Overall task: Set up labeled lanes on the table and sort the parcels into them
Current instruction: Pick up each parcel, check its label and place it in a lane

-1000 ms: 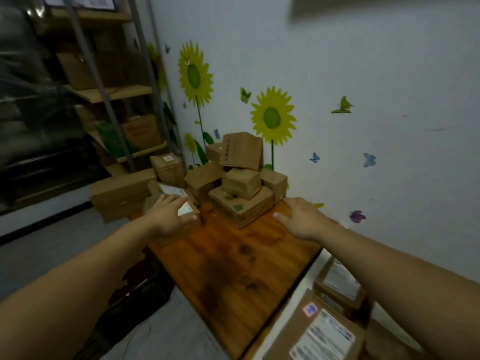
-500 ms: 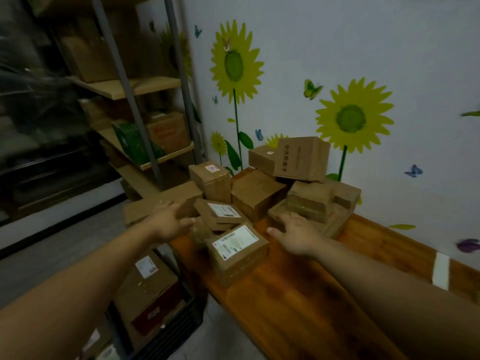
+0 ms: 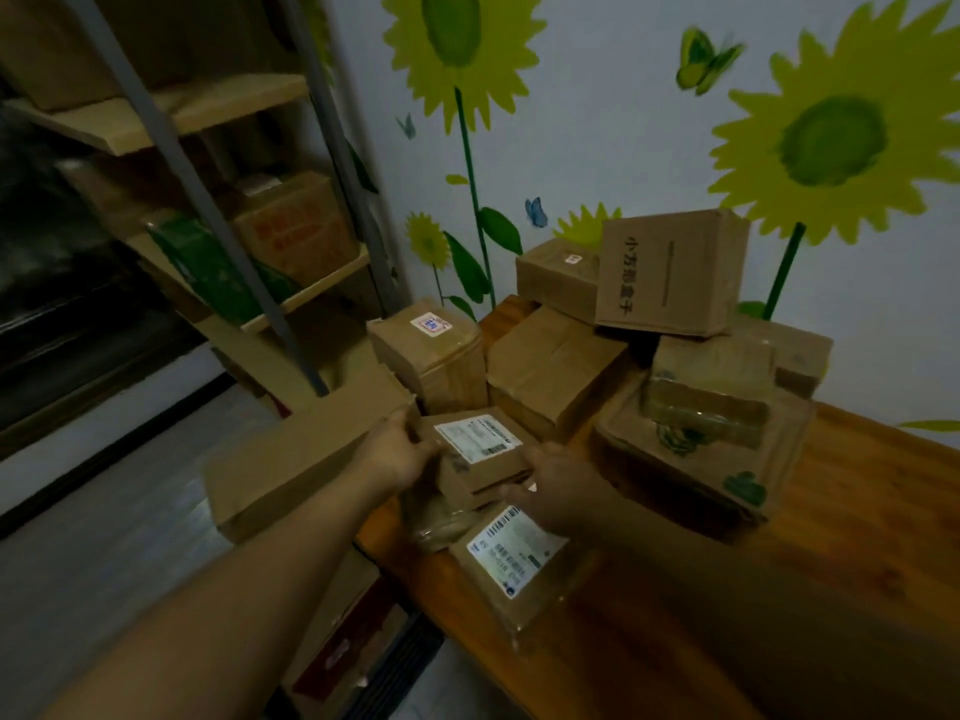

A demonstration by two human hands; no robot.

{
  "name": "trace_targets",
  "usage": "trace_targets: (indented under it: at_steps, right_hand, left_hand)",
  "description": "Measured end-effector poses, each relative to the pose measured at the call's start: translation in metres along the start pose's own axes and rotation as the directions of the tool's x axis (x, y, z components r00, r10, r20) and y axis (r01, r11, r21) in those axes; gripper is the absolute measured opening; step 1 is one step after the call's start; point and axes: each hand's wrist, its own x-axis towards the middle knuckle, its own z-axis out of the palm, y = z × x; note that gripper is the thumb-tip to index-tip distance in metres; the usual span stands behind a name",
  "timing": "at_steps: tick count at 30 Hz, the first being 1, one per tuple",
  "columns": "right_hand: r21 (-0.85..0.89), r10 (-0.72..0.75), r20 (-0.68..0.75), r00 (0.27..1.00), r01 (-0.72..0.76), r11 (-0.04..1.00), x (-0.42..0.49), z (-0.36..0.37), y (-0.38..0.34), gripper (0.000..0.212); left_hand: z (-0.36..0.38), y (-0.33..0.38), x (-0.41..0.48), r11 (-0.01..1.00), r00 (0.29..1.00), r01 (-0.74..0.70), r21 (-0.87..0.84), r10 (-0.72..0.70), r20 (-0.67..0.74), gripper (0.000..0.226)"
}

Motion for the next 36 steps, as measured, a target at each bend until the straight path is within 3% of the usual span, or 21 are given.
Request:
trace_targets:
  at_steps: [7, 10, 16, 18, 21, 25, 31, 36]
  right_hand:
    - [0.039, 0.058, 0.08, 0.995, -0.061, 0.997, 0.014, 0.027, -0.025, 0.047]
    - [0.249, 0.169, 0.02, 0.985, -0.168, 0.954, 0.011, 0.034, -0.037, 0.037]
    - [0.525, 0.402, -0.169, 0.9, -0.263, 0.809, -0.009, 0.034, -0.054, 0.025]
    - [0.574, 0.468, -0.225, 0.855, -0.271, 0.772, -0.02, 0.033, -0.063, 0.033]
    - [0.644, 0.531, -0.31, 0.789, -0.237, 0.728, -0.037, 0.033, -0.077, 0.053]
    - [0.67, 0.538, -0.406, 0.738, -0.16, 0.725, -0.064, 0.025, -0.093, 0.071]
    - [0.615, 0.48, -0.622, 0.619, 0.006, 0.789, -0.114, -0.013, -0.115, 0.073]
    - [0.578, 0.462, -0.731, 0.502, 0.096, 0.811, -0.149, -0.06, -0.111, 0.077]
  left_hand:
    - [0.009, -0.013, 0.047, 0.999, 0.997, -0.027, 0.044, 0.024, 0.068, 0.033]
    - [0.003, -0.015, 0.051, 0.999, 0.996, -0.02, -0.044, 0.024, 0.089, 0.01]
    - [-0.011, -0.017, 0.042, 0.943, 0.978, 0.003, -0.332, 0.067, 0.199, 0.029]
    - [-0.019, -0.019, 0.037, 0.922, 0.959, 0.042, -0.385, 0.072, 0.275, 0.033]
    - [-0.031, -0.021, 0.029, 0.896, 0.924, 0.084, -0.435, 0.094, 0.37, 0.041]
    - [-0.04, -0.017, 0.006, 0.852, 0.887, 0.003, -0.523, 0.239, 0.395, 0.054]
    - [-0.056, 0.014, -0.032, 0.705, 0.822, -0.188, -0.684, 0.494, 0.284, 0.06]
    - [-0.065, 0.042, -0.067, 0.64, 0.741, -0.321, -0.698, 0.628, 0.235, 0.055]
